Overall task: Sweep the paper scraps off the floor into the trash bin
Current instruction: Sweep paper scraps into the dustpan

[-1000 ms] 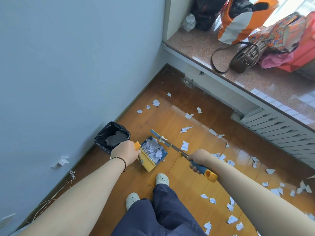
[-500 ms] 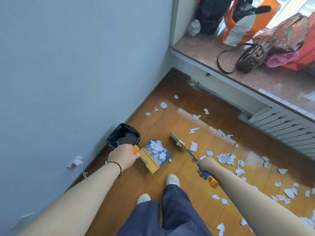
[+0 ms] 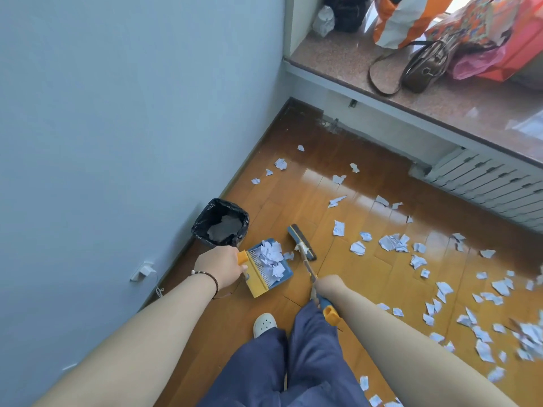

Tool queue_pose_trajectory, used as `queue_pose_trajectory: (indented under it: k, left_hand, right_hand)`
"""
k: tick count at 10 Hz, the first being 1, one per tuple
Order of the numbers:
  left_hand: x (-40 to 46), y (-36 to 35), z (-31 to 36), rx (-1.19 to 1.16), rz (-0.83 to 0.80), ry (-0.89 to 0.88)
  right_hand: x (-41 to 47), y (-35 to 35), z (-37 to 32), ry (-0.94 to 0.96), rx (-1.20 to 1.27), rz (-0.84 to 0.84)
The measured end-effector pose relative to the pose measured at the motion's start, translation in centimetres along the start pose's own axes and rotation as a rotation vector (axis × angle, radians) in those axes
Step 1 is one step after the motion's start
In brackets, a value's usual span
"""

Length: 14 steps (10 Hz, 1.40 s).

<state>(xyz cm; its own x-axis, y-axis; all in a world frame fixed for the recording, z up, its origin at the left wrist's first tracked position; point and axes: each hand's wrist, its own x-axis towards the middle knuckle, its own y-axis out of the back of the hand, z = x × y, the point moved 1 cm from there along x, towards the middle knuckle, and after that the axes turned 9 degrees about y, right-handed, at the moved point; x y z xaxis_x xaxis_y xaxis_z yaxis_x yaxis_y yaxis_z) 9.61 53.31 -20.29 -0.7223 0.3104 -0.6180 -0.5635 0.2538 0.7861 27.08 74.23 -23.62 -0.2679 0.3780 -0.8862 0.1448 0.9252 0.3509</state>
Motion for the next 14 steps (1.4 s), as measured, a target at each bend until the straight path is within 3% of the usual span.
queue_pose_trajectory:
  k: [2,4,11,13,14]
  left_hand:
    - [-0.1,-0.8,0.3,0.019,0.006,-0.023]
    - [-0.7,-1.2,-0.8,-0.003,0.003,-0.048]
    - [-12.3,-3.8,-5.1,-0.232,0.125,0.03]
    - [-19.3,-5.9,-5.0,-0.447,0.226,0.128]
    - [-23.0,-6.9,-4.8,-0.555,0.28,0.185]
  right_hand:
    - [-3.7,0.1,-0.4,-0.104,0.244,-0.199]
    - [-5.6,1.2,0.5,-0.14,0.333,-0.308]
    - [-13.0,0.2,1.2,0.139,0.086,-0.091]
    - [-16.8,-1.5,4.9,0.215,0.104,-0.088]
    - [-18.8,-2.5,6.8,0.307,-0.027,-0.046]
